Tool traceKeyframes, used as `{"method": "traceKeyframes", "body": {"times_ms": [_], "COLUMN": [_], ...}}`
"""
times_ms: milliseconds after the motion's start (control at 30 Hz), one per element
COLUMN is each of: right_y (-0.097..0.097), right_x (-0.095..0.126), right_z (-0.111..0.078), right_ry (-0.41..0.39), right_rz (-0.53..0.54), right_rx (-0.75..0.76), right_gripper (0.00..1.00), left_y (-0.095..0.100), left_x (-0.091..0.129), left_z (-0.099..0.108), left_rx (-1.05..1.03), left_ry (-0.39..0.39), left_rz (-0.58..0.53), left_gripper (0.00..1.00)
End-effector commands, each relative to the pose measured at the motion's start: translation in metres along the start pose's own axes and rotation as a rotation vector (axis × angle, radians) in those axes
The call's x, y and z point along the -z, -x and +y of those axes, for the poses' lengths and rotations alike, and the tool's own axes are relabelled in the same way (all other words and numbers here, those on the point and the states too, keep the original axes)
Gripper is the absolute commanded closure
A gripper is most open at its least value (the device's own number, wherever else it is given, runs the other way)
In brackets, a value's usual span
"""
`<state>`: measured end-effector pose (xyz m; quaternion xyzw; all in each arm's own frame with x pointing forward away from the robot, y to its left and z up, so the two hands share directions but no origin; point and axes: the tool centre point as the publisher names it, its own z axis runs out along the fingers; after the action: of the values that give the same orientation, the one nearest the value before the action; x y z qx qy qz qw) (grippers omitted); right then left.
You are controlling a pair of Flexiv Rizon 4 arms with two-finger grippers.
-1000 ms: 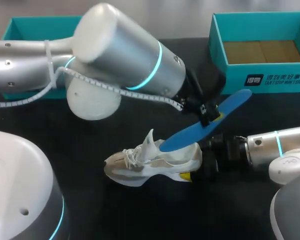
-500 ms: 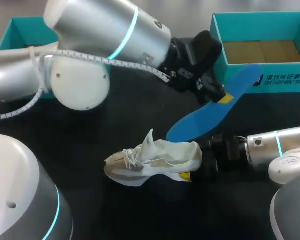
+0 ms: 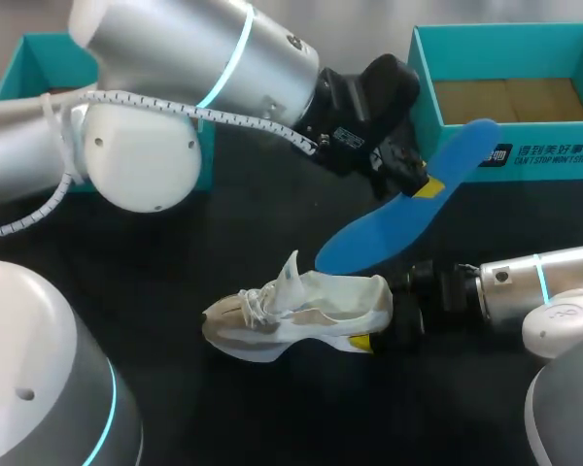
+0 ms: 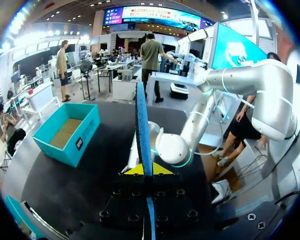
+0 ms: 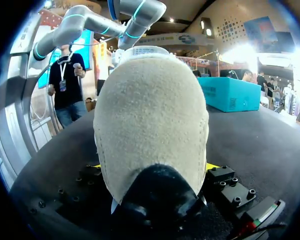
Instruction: Take the shoe out of the shoebox, open the shoe tongue, remove and reinsert the insole, then place the shoe into the shoebox
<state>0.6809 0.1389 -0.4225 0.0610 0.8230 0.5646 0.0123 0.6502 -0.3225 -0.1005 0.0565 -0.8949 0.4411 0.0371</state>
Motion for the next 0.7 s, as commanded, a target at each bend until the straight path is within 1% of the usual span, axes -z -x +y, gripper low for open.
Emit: {"method": "traceKeyframes", "body": {"times_ms": [33, 67, 133, 233, 300, 367, 433, 500, 533, 567, 700], "right_y": [-0.001, -0.001, -0.001, -0.001, -0.001, -0.001, -0.001, -0.001, -0.001, -0.001, -0.001], "right_x": [-0.001, -0.001, -0.001, -0.001, -0.001, -0.001, -0.001, -0.001, -0.001, -0.001, -0.001], "right_z": [0.001, 0.001, 0.001, 0.001, 0.001, 0.001, 0.001, 0.001, 0.001, 0.001, 0.001], "right_ry": [-0.006, -0.006, -0.006, -0.006, -0.006, -0.006, -0.006, -0.006, -0.006, -0.006, -0.006], "right_rz": [0.000, 0.000, 0.000, 0.000, 0.000, 0.000, 0.000, 0.000, 0.000, 0.000, 0.000], "right_rx": [-0.002, -0.002, -0.002, -0.002, -0.002, -0.002, -0.002, -0.002, -0.002, -0.002, -0.002], "right_gripper": [1.00, 1.00, 1.00, 1.00, 1.00, 1.00, 1.00, 1.00, 1.00, 1.00, 1.00], "left_y": [0.001, 0.001, 0.003, 0.009, 0.013, 0.014, 0.015, 0.019, 0.021, 0.025, 0.025], "left_x": [0.004, 0.007, 0.021, 0.044, 0.061, 0.077, 0.092, 0.107, 0.116, 0.130, 0.130], "left_z": [-0.004, -0.007, -0.015, -0.029, -0.038, -0.045, -0.051, -0.054, -0.056, -0.059, -0.059], "left_rx": [0.012, 0.022, 0.060, 0.089, 0.115, 0.107, 0.118, 0.150, 0.168, 0.246, 0.246], "left_ry": [-0.022, -0.041, -0.101, -0.177, -0.241, -0.286, -0.337, -0.388, -0.424, -0.468, -0.468], "left_rz": [-0.005, -0.016, -0.003, 0.017, 0.038, 0.024, 0.019, 0.036, 0.097, 0.189, 0.189], "left_gripper": [1.00, 1.00, 1.00, 1.00, 1.00, 1.00, 1.00, 1.00, 1.00, 1.00, 1.00]}}
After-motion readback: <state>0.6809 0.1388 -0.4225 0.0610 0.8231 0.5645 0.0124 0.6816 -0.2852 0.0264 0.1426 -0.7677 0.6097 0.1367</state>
